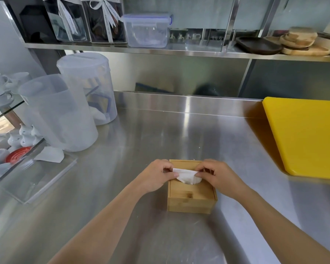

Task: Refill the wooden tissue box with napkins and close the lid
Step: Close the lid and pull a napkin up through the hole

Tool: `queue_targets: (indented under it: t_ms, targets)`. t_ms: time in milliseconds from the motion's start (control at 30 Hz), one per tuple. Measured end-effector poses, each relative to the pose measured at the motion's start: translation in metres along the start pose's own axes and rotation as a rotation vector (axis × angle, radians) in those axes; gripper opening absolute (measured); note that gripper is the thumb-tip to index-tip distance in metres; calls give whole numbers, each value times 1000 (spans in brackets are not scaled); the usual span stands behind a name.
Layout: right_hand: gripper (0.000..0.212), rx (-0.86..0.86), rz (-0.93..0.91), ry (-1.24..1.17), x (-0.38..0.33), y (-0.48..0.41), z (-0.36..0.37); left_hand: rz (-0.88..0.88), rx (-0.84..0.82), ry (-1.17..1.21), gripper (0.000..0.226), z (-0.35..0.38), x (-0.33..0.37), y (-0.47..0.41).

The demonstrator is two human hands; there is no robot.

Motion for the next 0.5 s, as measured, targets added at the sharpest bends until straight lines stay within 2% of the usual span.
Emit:
queue_targets:
  t_ms: [233, 500]
  targets:
    - [8, -130, 67, 128, 10, -6, -5, -17, 3, 51, 17, -1, -6, 0]
    - [7, -57, 91, 20, 15, 2, -3, -19, -12, 73, 24, -1, -6, -1]
Point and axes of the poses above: each hand's wrist, its own y-axis away from the middle knuckle, its own z-axis out of the palm, x = y × z, the point moved 4 cm from there along -y, towards the middle knuckle, and after that the axes turned 7 degrees about -x, right-handed, at the moved point
